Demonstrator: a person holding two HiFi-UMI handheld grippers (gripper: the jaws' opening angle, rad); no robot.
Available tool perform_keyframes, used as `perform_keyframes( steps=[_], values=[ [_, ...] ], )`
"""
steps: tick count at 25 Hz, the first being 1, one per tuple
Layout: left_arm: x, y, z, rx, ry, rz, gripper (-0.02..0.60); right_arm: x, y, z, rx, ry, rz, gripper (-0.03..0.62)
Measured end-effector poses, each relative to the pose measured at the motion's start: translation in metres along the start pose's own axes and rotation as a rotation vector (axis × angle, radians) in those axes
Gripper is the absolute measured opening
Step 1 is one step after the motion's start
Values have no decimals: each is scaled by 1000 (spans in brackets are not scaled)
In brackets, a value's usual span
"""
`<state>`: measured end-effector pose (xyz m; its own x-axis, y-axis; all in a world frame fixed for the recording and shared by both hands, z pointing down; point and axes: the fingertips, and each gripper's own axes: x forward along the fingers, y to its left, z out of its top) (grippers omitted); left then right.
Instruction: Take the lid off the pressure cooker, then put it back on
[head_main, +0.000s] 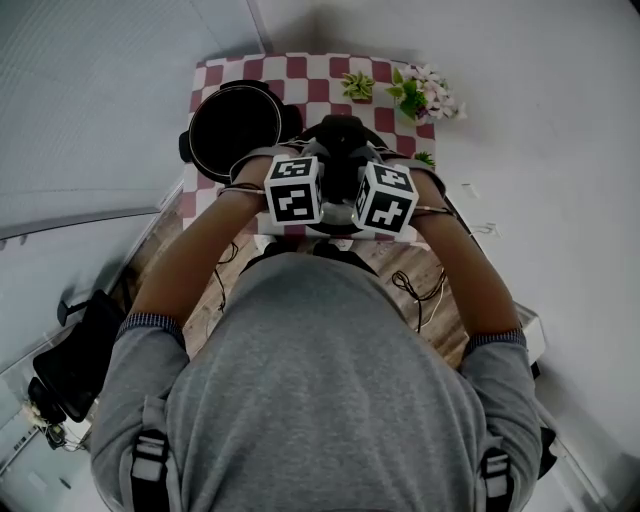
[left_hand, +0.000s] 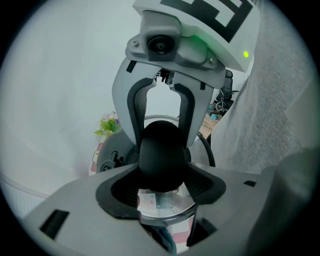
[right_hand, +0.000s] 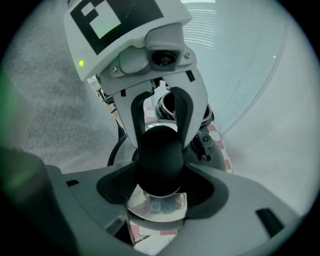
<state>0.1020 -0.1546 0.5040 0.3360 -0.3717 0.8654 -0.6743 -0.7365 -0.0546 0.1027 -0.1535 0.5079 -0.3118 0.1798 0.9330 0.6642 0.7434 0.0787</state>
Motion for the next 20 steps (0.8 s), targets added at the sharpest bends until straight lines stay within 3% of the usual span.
perform_keyframes(
  steps=[11, 20],
  values=[
    [-42, 18, -15, -16, 40, 41, 299, -16, -18, 42, -34, -46, -13, 291],
    [-81, 35, -54, 62, 37, 12, 299, -10, -34, 98, 30, -57, -47, 291]
  ],
)
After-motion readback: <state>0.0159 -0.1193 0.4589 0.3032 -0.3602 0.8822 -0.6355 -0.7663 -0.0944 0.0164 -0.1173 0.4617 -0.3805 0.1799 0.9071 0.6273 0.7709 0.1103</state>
